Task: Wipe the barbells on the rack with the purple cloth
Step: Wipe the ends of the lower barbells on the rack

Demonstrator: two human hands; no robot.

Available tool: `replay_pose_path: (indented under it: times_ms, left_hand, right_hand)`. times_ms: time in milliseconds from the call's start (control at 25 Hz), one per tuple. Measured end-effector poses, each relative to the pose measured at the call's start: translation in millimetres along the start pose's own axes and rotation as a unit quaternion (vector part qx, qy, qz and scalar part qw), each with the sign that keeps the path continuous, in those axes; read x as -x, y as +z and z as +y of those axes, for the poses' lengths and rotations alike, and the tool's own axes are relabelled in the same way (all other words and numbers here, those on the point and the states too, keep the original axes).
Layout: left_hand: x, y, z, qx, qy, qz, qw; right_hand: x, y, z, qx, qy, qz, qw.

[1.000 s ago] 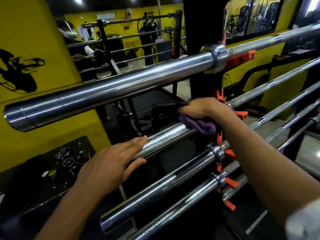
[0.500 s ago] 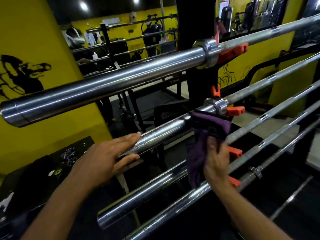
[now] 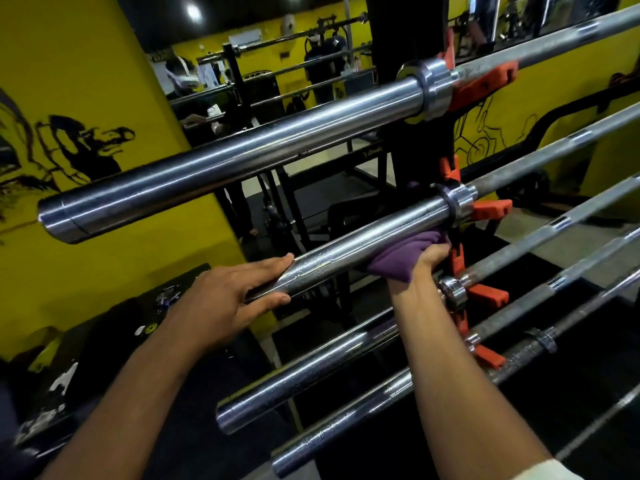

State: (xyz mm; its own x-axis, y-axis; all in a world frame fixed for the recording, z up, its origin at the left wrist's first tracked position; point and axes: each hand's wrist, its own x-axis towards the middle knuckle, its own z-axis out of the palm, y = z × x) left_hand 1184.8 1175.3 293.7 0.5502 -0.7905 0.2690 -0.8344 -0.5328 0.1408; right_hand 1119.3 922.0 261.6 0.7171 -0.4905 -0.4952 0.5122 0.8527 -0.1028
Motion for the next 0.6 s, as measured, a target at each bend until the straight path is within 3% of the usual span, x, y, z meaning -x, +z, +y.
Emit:
replay_pose_path:
  times_ms: [120, 240, 320, 440, 520, 600]
  left_hand:
    - [-0.1, 0.4, 1.5, -0.003, -0.009, 0.001, 1.000]
    - [0.7, 1.1, -0.8, -0.017, -0.006, 0.009, 1.000]
    - [0.4, 2.1, -1.9, -0.025, -0.004, 0.008, 1.000]
    - [-0.8, 3.9, -4.8, -0.022, 0.002, 0.013, 1.000]
    - [-1.6, 4.6, -7.7, -0.022, 0.005, 0.012, 1.000]
    - [-1.6, 5.5, -8.4, -0.031, 0.010, 0.013, 0.999]
  right_hand:
    - [-19.6, -22.6, 37.4, 0.133, 0.026, 0.034, 0.990]
    - [-32.5, -19.8, 33.3, 0.213, -0.024, 0.029, 0.976]
    - [-35.1, -5.9, 8.5, 0.222, -0.047, 0.051, 0.973]
    - [-23.4, -6.7, 15.1, 0.167, -0.009, 0.043, 0.985]
    - [-16.7, -21.2, 36.1, 0.195, 0.018, -0.003, 0.981]
    - [-2.6, -19.4, 33.5, 0.242, -0.008, 0.019, 0.970]
